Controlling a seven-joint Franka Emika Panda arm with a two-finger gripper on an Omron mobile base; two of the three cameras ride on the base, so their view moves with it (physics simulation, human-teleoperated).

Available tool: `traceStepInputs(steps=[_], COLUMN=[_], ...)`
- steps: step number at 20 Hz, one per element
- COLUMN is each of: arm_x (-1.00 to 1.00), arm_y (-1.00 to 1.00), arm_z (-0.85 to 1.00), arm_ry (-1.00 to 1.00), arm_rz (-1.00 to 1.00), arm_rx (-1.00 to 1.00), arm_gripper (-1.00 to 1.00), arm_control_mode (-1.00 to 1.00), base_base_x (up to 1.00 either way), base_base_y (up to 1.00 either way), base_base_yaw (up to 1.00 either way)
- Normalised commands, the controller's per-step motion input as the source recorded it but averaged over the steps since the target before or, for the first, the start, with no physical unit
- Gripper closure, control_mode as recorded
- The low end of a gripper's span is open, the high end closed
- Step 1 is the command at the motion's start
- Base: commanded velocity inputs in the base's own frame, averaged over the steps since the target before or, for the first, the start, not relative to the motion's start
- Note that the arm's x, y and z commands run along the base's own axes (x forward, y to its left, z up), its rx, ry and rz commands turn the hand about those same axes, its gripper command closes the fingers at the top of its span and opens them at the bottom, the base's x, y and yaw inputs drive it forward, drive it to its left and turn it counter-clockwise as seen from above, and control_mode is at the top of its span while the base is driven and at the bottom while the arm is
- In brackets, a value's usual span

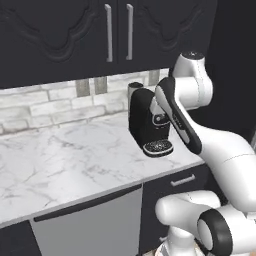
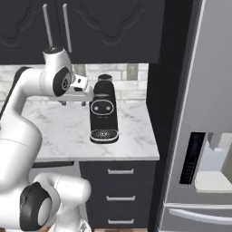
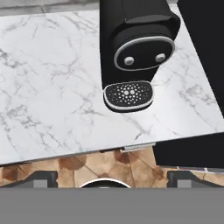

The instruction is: Take a straw from the drawer in front and place it inside the glass cup on the dining counter.

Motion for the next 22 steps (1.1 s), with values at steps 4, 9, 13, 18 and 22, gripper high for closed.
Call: traceStepInputs(steps=[4, 9, 13, 18, 22], arm_x=[0.00, 0.00, 0.00, 0.00, 0.00], arm_y=[0.00, 0.00, 0.00, 0.00, 0.00], arm_z=[0.00, 0.00, 0.00, 0.00, 0.00], arm_ry=[0.00, 0.00, 0.00, 0.00, 0.00], arm_rz=[0.00, 0.00, 0.00, 0.00, 0.00], arm_rx=[0.00, 0.00, 0.00, 0.00, 0.00], arm_gripper=[-1.00, -1.00, -1.00, -1.00, -1.00], arm_control_mode=[1.00, 1.00, 1.00, 1.00, 1.00], base_base_x=[-0.01, 0.00, 0.00, 0.00, 0.03], base_base_y=[0.59, 0.42, 0.42, 0.52, 0.53], base_base_yaw=[-0.38, -0.38, -0.38, -0.38, -0.34])
